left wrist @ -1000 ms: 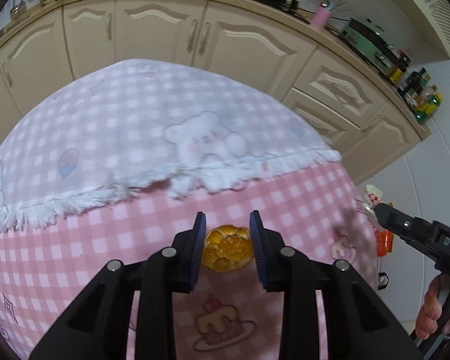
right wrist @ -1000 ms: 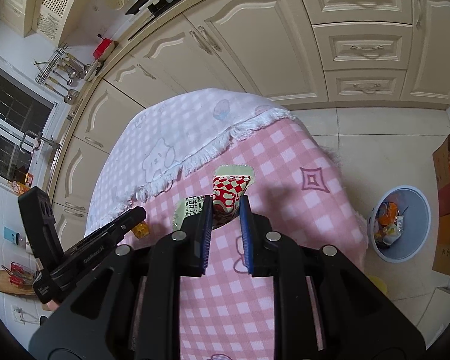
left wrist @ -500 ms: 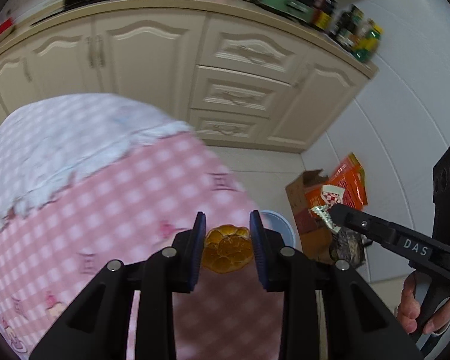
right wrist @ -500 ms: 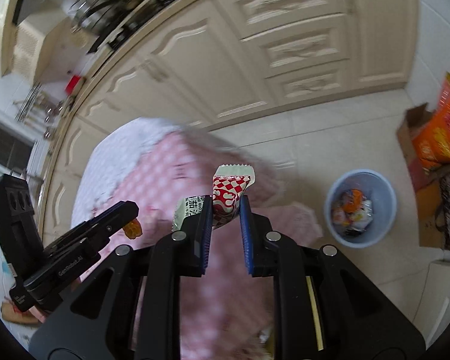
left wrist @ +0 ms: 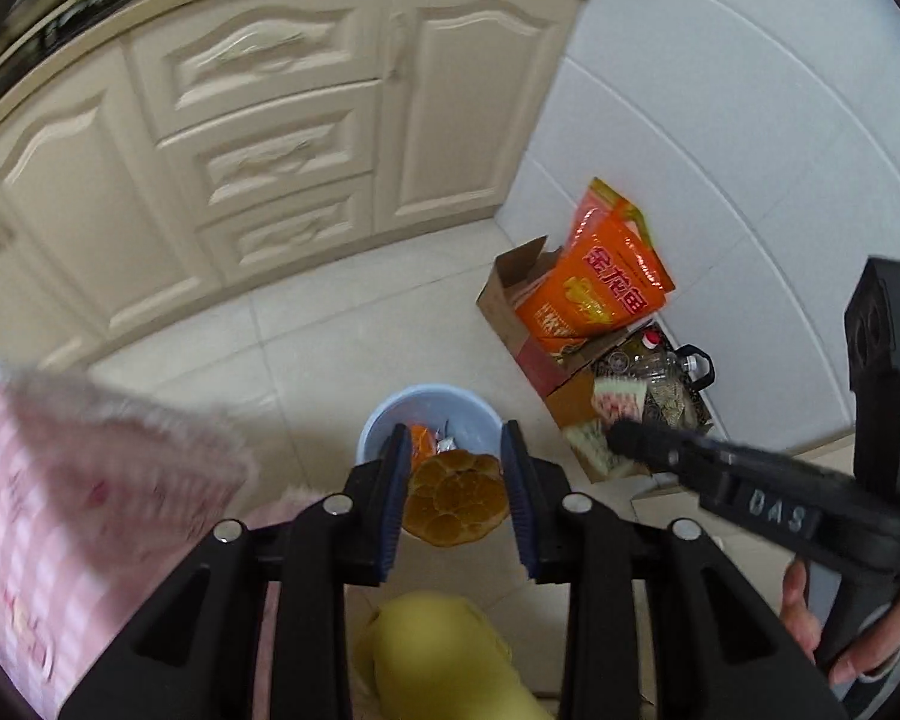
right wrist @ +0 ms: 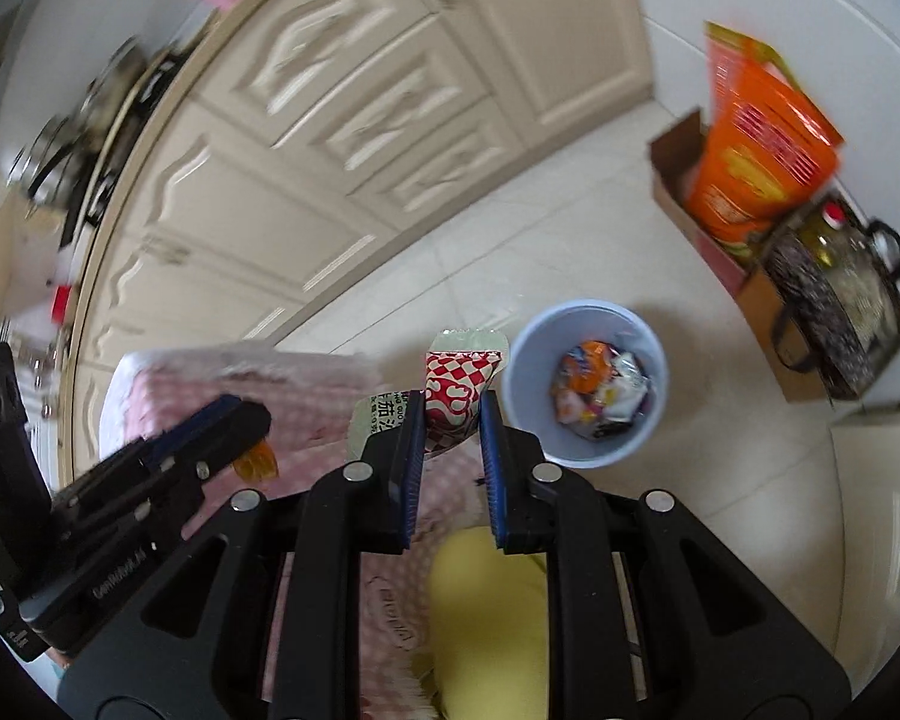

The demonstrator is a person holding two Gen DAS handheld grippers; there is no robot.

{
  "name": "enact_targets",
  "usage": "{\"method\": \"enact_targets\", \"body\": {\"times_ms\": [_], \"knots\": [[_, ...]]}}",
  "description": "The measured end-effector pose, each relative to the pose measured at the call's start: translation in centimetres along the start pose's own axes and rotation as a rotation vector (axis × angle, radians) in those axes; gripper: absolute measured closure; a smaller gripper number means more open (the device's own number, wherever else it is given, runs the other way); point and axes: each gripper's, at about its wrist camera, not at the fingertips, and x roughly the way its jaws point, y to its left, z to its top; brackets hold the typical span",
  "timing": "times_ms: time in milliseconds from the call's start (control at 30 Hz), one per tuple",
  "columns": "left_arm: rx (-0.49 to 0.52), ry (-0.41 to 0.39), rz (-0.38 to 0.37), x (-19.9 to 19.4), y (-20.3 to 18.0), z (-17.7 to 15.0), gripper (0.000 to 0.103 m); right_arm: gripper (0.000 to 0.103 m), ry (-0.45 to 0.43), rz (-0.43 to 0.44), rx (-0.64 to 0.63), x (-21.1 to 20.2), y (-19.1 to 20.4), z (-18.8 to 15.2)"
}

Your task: Collect trash

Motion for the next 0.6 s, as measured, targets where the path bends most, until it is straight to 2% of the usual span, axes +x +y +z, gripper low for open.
{"method": "enact_targets", "body": {"times_ms": [67,100,267,467,500,533,567,600], "knots": [[0.033,0.001,0.020,1.4,-1.2,0.9,0.056,0.085,0.000,-0.010,0.021,-0.1,-1.3,0.2],[0.036,0.007,0.035,1.8,-1.4,1.0,0.054,0.085,0.003,-0.015,0.030,0.0,-2.0,0.3],[0.022,0.071,0.039,3.6,-1.1,0.9,0.054,0.085,0.031,-0.028,0.048,1.2,-3.1,0.8],[-0.036,0.071,0.059,2.5,1.8,0.1,0.054,0.080,0.100,-0.016,0.002,3.6,-1.1,0.9],[-0.037,0.066,0.066,2.3,2.1,0.0,0.054,0.075,0.100,-0.017,0.002,3.7,-0.7,0.9],[-0.041,0.062,0.075,2.0,2.5,-0.1,0.054,0.055,0.094,-0.015,0.005,3.6,-0.5,0.9],[-0.047,0.061,0.083,1.8,2.9,-0.3,0.054,0.043,0.070,-0.010,0.002,3.3,-0.1,0.9],[-0.051,0.061,0.087,1.7,3.1,-0.4,0.054,0.043,0.057,-0.015,-0.005,3.1,0.1,0.9]]}}
